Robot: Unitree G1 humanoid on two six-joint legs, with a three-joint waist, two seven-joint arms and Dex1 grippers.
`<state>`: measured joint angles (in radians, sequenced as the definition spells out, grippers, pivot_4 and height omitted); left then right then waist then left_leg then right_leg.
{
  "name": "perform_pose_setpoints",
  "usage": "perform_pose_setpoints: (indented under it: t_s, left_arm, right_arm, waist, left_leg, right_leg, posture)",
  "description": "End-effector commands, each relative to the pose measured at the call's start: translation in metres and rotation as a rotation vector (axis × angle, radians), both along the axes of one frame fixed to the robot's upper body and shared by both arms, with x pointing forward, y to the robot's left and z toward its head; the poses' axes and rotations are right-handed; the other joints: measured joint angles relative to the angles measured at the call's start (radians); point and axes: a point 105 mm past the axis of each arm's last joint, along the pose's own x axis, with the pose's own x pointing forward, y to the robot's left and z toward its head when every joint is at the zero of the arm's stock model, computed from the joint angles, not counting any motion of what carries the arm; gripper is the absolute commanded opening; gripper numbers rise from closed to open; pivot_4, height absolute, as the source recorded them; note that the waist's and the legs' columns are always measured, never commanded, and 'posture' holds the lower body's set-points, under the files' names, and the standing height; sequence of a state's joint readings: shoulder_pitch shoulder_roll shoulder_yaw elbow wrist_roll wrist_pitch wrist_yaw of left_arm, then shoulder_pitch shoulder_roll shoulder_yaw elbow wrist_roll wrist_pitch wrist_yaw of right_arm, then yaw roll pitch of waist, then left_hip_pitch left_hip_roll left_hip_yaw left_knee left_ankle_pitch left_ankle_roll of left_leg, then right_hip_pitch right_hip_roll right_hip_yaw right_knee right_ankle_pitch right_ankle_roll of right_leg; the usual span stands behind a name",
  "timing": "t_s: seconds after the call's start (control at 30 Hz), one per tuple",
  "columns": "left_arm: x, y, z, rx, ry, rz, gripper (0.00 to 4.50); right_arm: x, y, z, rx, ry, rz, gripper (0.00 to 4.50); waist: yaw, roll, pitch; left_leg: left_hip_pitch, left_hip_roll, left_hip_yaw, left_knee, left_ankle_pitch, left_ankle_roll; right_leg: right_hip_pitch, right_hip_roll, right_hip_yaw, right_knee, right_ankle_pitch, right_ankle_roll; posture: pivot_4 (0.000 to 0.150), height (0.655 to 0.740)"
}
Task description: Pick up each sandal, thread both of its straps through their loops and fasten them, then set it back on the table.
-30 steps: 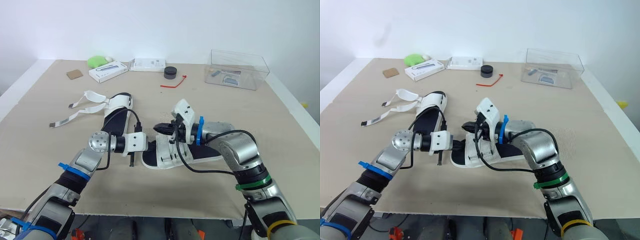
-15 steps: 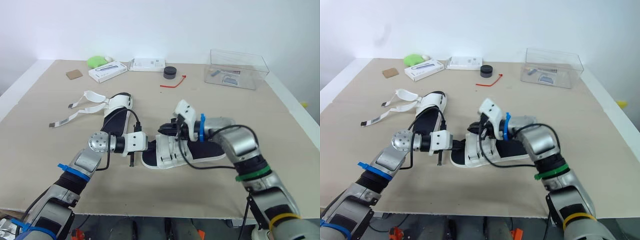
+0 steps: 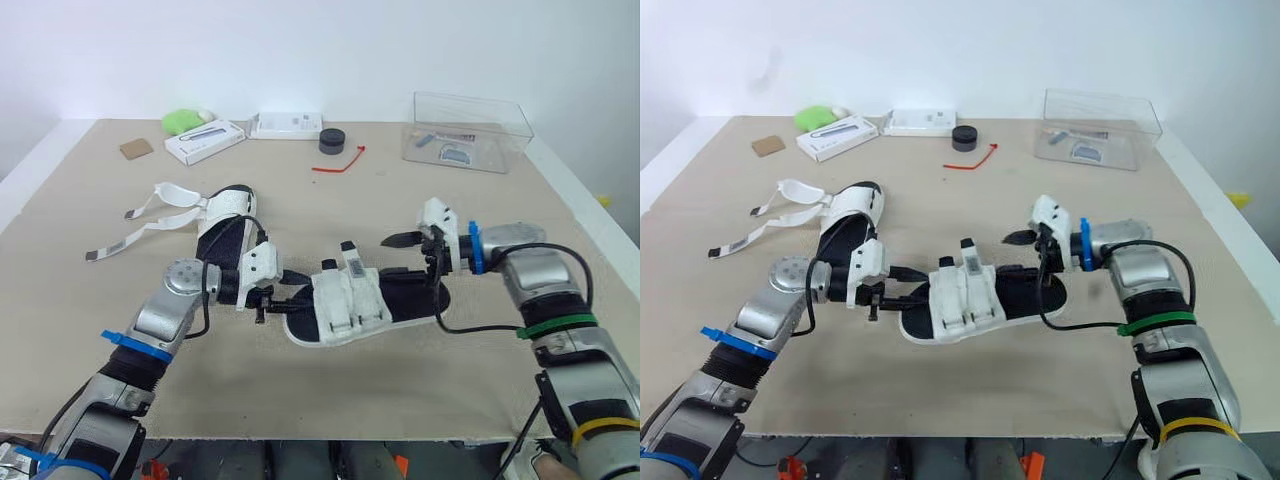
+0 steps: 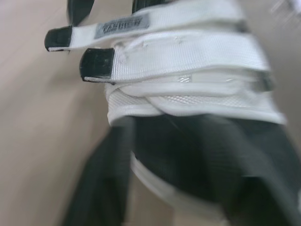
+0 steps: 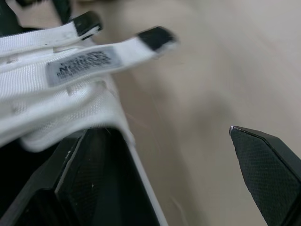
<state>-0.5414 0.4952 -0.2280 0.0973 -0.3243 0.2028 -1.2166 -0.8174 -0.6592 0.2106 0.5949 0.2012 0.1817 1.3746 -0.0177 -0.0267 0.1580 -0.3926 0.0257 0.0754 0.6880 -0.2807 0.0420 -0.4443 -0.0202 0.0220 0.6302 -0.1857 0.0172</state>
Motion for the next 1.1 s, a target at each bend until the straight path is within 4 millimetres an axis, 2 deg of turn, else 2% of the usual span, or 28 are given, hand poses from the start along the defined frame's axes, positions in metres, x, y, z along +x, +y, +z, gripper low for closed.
perform_pose_setpoints:
  t_s: [0.03,0.07,0.23,0.57,0.6,0.63,0.87,0.9,1.03,1.1]
  left_arm:
    - [-0.007,0.010,0.032,-0.066,-0.005,-0.020,4.02]
    - [-0.008,0.012,0.034,-0.064,-0.001,-0.021,4.47]
    - [-0.021,0.023,0.031,-0.001,-0.004,-0.020,4.47]
    - [-0.041,0.032,0.022,0.003,0.034,0.012,4.47]
    - [-0.043,0.031,0.022,0.000,0.035,0.014,4.50]
    - [-0.045,0.031,0.022,-0.003,0.035,0.016,4.50]
    - [-0.049,0.030,0.018,-0.011,0.035,0.044,4.50]
    - [-0.049,0.030,0.018,-0.011,0.034,0.046,4.50]
    - [-0.047,0.031,0.018,-0.007,0.030,0.051,4.50]
    - [-0.043,0.033,0.020,-0.012,0.024,0.066,4.50]
  right_arm:
    - [-0.003,0.010,0.010,0.001,-0.023,0.109,4.50]
    - [-0.005,0.012,0.009,0.000,-0.014,0.127,4.50]
    - [-0.010,0.018,0.002,-0.039,-0.013,0.201,4.50]
    - [-0.012,0.041,0.000,0.026,-0.052,0.262,4.50]
    - [-0.011,0.042,-0.001,0.035,-0.046,0.257,4.00]
    - [-0.011,0.044,-0.002,0.043,-0.041,0.253,3.71]
    - [-0.018,0.054,-0.002,0.105,0.022,0.272,0.33]
    - [-0.020,0.055,-0.002,0.106,0.025,0.276,0.11]
    - [-0.020,0.059,0.008,0.205,0.084,0.221,0.11]
    - [-0.014,0.058,0.023,0.310,0.080,0.127,0.11]
  waist:
    - [-0.003,0.000,0.000]
    - [-0.004,0.000,0.000]
    - [-0.005,0.000,0.000]
    - [-0.005,0.000,0.001]
    - [-0.004,0.000,0.001]
    - [-0.004,0.001,0.001]
    - [-0.004,0.001,0.001]
    - [-0.004,0.001,0.001]
    - [-0.003,0.001,0.001]
    - [-0.004,0.001,0.001]
  left_leg:
    - [0.000,0.000,0.000,0.000,0.000,0.000]
    - [0.000,0.000,0.000,0.000,0.000,0.000]
    - [0.001,0.000,0.001,0.000,0.000,0.000]
    - [0.002,0.000,0.001,0.000,0.000,-0.003]
    - [0.002,0.000,0.001,0.000,0.000,-0.004]
    - [0.002,0.000,0.001,0.000,0.001,-0.004]
    - [0.002,0.000,0.001,0.000,0.001,-0.005]
    - [0.002,0.000,0.001,0.000,0.001,-0.005]
    - [0.002,0.000,0.001,0.000,0.001,-0.006]
    - [0.002,0.000,0.001,0.000,0.001,-0.006]
  right_leg:
    - [0.000,0.000,0.000,0.000,0.000,0.000]
    - [0.000,0.000,0.000,0.000,0.000,0.000]
    - [0.000,0.000,0.000,0.000,0.000,0.000]
    - [0.000,-0.001,0.000,0.001,0.000,-0.001]
    - [0.000,-0.001,0.000,0.001,0.000,-0.001]
    - [0.000,-0.001,0.000,0.001,0.000,-0.001]
    - [0.000,-0.002,0.000,0.001,0.000,-0.001]
    - [0.000,-0.001,0.000,0.001,0.000,-0.001]
    - [0.000,-0.001,0.000,0.001,0.000,-0.001]
    - [0.000,-0.001,0.000,0.001,0.000,-0.001]
  posture:
    - [0.150,0.7400]
    - [0.150,0.7400]
    - [0.150,0.7400]
    - [0.150,0.7400]
    - [0.150,0.7400]
    - [0.150,0.7400]
    - [0.150,0.7400]
    - [0.150,0.7400]
    - [0.150,0.7400]
    - [0.150,0.7400]
